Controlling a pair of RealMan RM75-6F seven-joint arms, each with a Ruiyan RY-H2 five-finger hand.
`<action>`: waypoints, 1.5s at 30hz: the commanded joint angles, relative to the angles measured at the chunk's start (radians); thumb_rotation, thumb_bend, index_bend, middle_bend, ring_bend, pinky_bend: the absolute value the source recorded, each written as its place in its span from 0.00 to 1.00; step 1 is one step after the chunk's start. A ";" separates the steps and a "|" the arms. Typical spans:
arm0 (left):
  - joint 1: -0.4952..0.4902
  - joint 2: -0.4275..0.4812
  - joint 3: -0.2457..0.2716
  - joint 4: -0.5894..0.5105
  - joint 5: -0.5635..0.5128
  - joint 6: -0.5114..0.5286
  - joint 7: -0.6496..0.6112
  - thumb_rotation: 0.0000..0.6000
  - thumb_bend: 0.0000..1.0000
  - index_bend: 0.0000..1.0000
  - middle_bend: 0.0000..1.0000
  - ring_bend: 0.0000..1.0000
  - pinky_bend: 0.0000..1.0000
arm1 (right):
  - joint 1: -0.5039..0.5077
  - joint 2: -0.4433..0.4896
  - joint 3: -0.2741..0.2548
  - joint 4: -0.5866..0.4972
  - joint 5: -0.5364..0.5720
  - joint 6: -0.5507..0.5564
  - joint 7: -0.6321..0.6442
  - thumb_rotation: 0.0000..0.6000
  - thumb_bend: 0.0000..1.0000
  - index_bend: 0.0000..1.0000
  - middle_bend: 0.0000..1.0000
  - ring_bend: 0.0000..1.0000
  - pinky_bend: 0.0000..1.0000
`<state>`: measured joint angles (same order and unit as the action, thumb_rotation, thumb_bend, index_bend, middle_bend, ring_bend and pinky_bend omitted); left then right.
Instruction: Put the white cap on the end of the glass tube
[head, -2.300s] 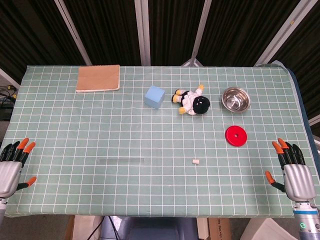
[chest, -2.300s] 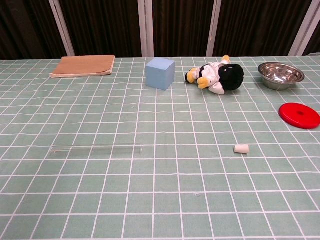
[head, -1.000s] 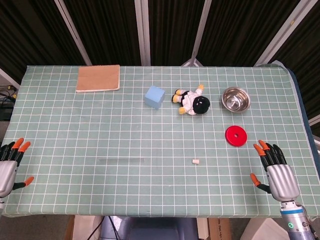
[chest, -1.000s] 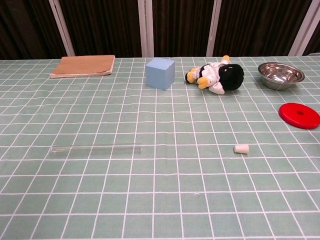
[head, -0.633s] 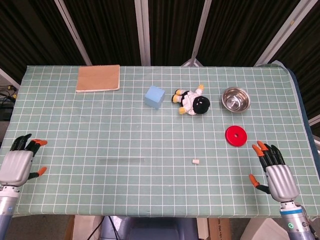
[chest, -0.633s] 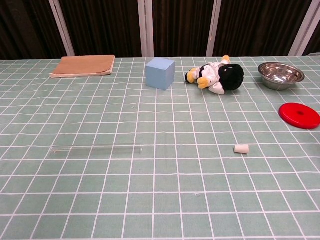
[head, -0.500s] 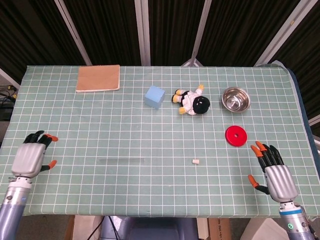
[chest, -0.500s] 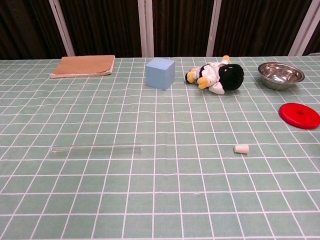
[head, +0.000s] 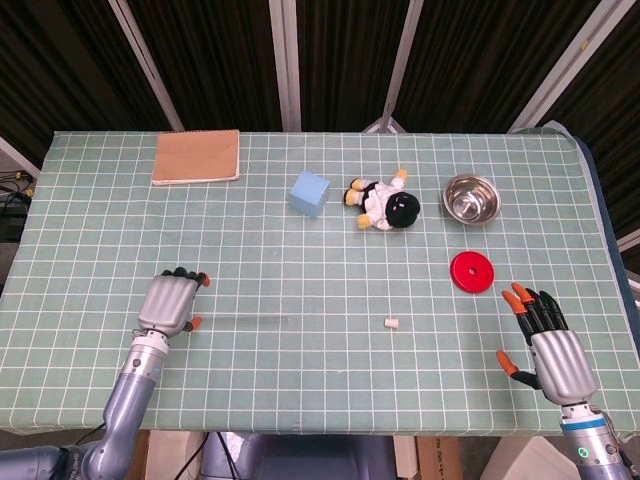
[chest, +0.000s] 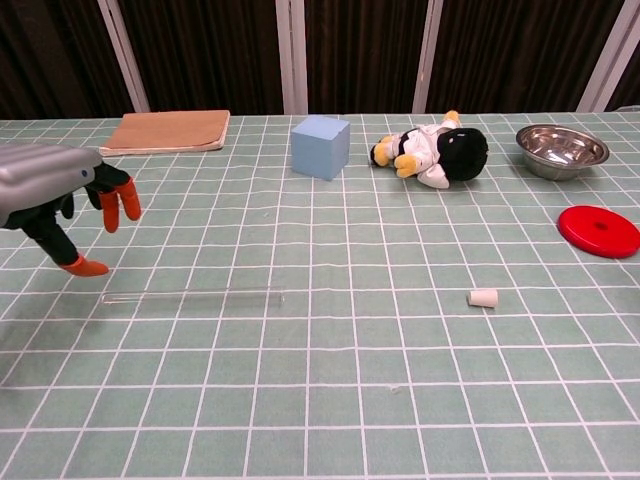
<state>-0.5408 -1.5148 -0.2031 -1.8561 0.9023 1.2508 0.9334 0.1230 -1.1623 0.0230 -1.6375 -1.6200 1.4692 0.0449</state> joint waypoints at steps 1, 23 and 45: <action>-0.018 -0.024 0.007 0.002 -0.018 0.013 0.017 1.00 0.26 0.37 0.42 0.31 0.40 | 0.000 0.001 0.000 0.000 0.000 0.000 0.002 1.00 0.36 0.00 0.00 0.00 0.00; -0.117 -0.196 0.023 0.120 -0.115 0.028 0.069 1.00 0.34 0.41 0.44 0.33 0.42 | 0.003 0.006 -0.004 -0.003 -0.002 0.001 0.025 1.00 0.36 0.00 0.00 0.00 0.00; -0.154 -0.273 0.026 0.149 -0.197 0.089 0.111 1.00 0.35 0.46 0.49 0.33 0.42 | 0.003 0.009 -0.003 -0.004 0.000 0.006 0.046 1.00 0.36 0.00 0.00 0.00 0.00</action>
<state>-0.6947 -1.7874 -0.1774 -1.7075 0.7056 1.3394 1.0445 0.1258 -1.1532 0.0198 -1.6418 -1.6200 1.4754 0.0909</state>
